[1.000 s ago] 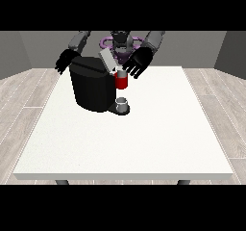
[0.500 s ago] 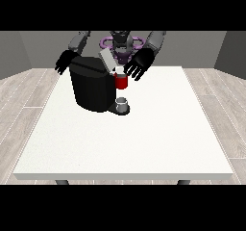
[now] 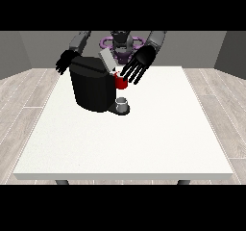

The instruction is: Insert the coffee pod into the coffee machine and close the lid

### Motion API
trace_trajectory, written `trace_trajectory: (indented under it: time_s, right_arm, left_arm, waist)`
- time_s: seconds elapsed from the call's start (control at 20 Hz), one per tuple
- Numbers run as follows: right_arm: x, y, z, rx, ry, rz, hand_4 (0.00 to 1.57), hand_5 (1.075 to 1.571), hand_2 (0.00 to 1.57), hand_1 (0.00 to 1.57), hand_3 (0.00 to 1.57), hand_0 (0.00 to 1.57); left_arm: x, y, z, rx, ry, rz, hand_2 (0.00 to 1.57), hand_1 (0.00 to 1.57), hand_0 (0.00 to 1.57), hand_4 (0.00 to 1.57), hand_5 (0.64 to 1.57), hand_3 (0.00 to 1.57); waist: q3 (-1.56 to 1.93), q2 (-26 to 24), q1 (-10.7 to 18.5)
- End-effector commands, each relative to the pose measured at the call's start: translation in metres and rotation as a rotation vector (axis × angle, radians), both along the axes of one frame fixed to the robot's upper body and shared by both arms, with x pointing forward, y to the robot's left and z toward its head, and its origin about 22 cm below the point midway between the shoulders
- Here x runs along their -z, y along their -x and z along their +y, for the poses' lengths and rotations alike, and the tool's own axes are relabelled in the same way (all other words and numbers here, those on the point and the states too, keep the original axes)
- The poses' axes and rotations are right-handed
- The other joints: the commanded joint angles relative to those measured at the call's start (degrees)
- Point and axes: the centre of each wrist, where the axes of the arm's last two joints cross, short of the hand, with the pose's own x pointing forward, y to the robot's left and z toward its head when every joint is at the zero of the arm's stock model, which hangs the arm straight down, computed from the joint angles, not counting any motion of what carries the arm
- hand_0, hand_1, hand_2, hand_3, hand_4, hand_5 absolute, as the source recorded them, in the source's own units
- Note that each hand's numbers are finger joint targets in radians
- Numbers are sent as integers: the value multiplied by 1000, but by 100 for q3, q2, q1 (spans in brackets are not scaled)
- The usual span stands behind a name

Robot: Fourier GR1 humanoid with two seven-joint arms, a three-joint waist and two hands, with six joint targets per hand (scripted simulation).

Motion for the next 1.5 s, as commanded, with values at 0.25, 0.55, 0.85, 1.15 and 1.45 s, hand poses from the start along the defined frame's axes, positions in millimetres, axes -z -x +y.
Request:
trace_trajectory:
  time_s: [0.25,0.55,0.85,1.15,1.45]
  right_arm:
    - [20,6,-16,58,-5,61,387,1571,0,0,0,0]
    - [43,18,-45,100,-26,133,363,1571,0,0,0,0]
    - [68,42,-50,150,-41,219,387,1571,0,0,0,0]
    - [80,64,-72,224,-37,269,370,1571,0,0,0,0]
    - [80,77,-74,171,63,286,357,1571,0,0,0,0]
  left_arm:
    - [26,1,-15,12,11,59,0,0,0,0,1571,0]
    - [48,5,-27,67,86,128,0,0,0,0,1571,0]
    - [101,15,-21,63,500,168,0,0,0,79,1571,0]
    - [192,50,-17,46,784,301,0,0,0,0,1571,0]
    - [235,76,-24,-32,940,416,0,0,0,227,1571,0]
  waist:
    - [-7,-434,231]
    - [-6,-885,556]
    - [-14,-1541,1016]
    - [-12,-2185,1388]
    - [-10,-2827,1636]
